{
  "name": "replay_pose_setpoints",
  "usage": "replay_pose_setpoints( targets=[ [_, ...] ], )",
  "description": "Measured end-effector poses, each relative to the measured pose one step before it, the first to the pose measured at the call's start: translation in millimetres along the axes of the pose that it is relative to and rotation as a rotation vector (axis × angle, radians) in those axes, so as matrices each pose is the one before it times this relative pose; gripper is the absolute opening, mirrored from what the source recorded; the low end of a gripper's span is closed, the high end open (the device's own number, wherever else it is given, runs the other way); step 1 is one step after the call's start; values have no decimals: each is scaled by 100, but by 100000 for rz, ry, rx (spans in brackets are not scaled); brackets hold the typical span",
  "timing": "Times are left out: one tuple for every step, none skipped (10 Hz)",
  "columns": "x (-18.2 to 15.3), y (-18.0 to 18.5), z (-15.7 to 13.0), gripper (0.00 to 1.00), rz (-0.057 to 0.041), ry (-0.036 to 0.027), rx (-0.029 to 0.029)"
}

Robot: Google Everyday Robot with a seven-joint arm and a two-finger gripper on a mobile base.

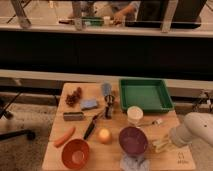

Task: Place banana in purple bowl

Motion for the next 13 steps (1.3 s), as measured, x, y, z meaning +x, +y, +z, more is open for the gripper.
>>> replay_pose_setpoints(
  targets=[
    [-117,-9,-138,16,-322,-233,197],
    [-113,-38,-290,6,-312,-104,369],
    [-164,-4,-380,0,-335,-219,453],
    [-136,6,-238,0,-271,-162,291],
    [-299,-51,-563,0,-493,-238,750],
    [-207,-23,-332,0,-330,-181,439],
    [-266,-85,-440,0,-410,-298,659],
    [-326,-120,-501,0,-363,-387,757],
    [-473,-238,-769,0,-403,-438,979],
    [-464,-142,-616,0,-320,-300,525],
    [-625,-170,-712,0,-444,-454,503],
    [-553,-148,-622,0,-256,-438,532],
    [-686,-133,-708,0,-291,-626,591]
  ],
)
